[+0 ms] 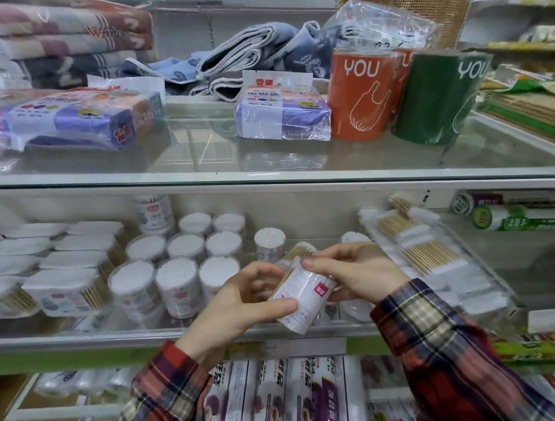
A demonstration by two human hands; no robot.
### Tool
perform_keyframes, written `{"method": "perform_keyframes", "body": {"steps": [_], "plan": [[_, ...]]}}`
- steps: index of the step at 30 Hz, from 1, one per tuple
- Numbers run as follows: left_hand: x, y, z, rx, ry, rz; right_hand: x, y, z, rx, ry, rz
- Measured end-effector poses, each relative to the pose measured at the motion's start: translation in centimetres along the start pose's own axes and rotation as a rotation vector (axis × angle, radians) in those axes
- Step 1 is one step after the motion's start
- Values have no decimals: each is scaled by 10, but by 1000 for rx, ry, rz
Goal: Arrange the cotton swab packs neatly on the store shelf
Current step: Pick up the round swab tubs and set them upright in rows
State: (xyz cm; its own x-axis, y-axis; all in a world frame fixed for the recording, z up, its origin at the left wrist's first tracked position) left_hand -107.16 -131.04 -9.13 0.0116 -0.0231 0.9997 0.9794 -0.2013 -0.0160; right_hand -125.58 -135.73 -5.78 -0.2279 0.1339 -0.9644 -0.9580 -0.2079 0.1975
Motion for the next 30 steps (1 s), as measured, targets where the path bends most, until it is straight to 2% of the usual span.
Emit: {"method": "perform_keyframes", "body": {"steps": [8, 16, 19, 23, 30], "plan": [[-9, 0, -7, 20, -35, 7, 1, -1, 0, 13, 116, -11], [-9, 0, -12, 86, -44, 276, 17, 3, 4, -47, 141, -123], [-10, -3, -15, 71, -39, 292, 21, -2, 2, -65, 147, -130], [-8, -5, -18, 45, -22, 205, 24, -3, -4, -61, 147, -104], [35, -1, -66, 85, -12, -155, -13, 25, -30, -85, 135, 31]]}}
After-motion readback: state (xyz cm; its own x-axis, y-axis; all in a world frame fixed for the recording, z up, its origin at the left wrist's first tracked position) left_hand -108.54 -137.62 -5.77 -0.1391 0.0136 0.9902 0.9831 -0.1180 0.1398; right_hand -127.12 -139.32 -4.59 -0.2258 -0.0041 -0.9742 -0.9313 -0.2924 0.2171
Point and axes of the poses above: each hand's wrist, its own z-axis away from the middle knuckle, its own y-axis out of the back of the hand, x = y × z, the point moved 2 cm from there along -z, towards the middle knuckle, and after that the axes turned 2 degrees about x, right-handed, at the moved point
